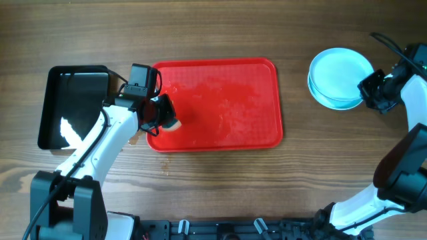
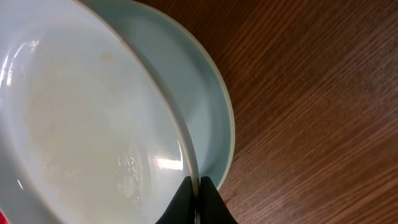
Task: Clean dirty plates on tray and stack at the side
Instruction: 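Carry the plate right and place it on the plate stack, then release the plate and drop the sponge into the black tray with left gripper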
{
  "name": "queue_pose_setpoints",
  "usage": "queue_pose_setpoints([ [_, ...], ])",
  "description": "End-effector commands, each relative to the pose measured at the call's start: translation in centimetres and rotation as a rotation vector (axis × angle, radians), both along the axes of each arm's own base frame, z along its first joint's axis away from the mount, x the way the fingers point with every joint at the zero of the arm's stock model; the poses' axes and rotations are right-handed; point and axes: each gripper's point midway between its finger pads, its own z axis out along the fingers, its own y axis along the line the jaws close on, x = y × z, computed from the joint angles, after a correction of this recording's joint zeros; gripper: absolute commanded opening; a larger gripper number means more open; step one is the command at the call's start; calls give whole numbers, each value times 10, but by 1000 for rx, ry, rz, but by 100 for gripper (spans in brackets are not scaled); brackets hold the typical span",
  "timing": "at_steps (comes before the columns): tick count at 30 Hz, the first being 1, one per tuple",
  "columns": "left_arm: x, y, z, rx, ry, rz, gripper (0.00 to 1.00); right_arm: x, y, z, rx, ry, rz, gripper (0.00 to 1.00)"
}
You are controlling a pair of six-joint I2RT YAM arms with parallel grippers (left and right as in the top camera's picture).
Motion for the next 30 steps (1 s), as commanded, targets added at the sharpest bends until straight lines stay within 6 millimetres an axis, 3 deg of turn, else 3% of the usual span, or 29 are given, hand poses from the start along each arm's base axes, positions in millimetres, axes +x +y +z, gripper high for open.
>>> queue_pose_setpoints([
  [1,-1,3,-4,2,14,18,4,4,-5,-4,-23,-6,10,8],
  [3,-1,3,-4,2,14,18,4,6,-6,-4,-26,-12,8,40],
  [9,-1,3,-4,2,14,17,4,5,-8,-4,-32,-9,5,40],
  [14,-1,3,-4,2,14,17,4,7,-4,5,-23,-30,35,46],
  [20,12,1,3,10,-62,-46,4,27,38,60,145,-257,156,54],
  [24,24,0,25,45,-172,-137,4,28,76,100,300,-387,253,56],
  [27,37,16,49,125,-255,-95,4,23,94,103,331,-373,300,58],
  [30,47,46,68,223,-315,23,4,17,115,94,342,-333,364,62],
])
